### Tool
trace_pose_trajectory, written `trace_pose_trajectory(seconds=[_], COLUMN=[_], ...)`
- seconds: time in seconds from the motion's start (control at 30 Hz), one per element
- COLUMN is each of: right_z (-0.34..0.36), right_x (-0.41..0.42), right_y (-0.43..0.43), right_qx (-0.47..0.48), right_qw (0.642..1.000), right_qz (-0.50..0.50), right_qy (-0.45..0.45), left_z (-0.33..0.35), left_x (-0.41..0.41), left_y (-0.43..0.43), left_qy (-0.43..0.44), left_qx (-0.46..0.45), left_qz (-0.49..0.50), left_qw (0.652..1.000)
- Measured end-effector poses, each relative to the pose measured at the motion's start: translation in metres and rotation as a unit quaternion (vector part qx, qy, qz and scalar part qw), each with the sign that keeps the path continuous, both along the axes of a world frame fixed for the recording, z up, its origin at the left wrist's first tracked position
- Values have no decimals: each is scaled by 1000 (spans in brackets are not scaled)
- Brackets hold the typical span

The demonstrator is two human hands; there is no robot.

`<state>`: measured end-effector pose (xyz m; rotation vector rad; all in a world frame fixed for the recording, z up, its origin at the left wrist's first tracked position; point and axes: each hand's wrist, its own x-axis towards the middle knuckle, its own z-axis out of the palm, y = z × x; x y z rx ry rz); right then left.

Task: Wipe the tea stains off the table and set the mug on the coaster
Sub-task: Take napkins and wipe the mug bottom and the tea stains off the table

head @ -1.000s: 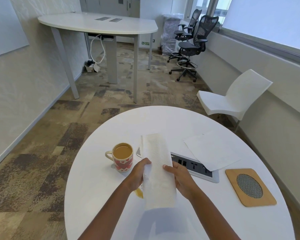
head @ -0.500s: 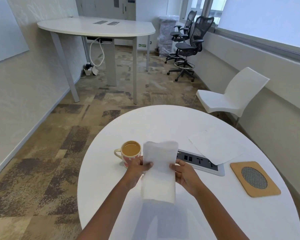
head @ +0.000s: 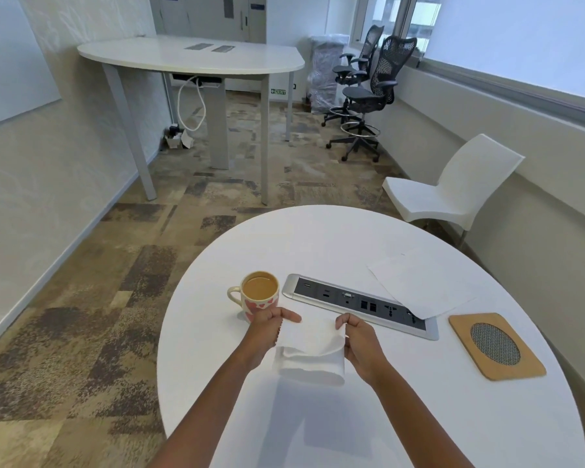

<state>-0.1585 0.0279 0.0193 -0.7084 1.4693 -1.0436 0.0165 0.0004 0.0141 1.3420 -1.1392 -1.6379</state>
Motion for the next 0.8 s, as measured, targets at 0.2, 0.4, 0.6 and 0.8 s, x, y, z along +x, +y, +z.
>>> trace_pose_trajectory(seconds=[0.2, 0.4, 0.6, 0.8], right_z=[2, 17, 23, 17], right_x=[-9, -11, -14, -9], right_y=[1, 7, 12, -1], right_qx=[-35, -42, 36, 16], right_qw=[991, 998, 967, 988], right_qz=[34, 13, 155, 104], right_qy=[126, -36, -199, -116], left_z=[4, 0, 3, 12], left_x=[-16, -33, -42, -31], left_y=[10, 15, 17, 2], left_qy=[33, -6, 17, -68], left_qx=[82, 62, 15, -47], left_qz=[4, 63, 106, 130], left_qw=[996, 996, 994, 988])
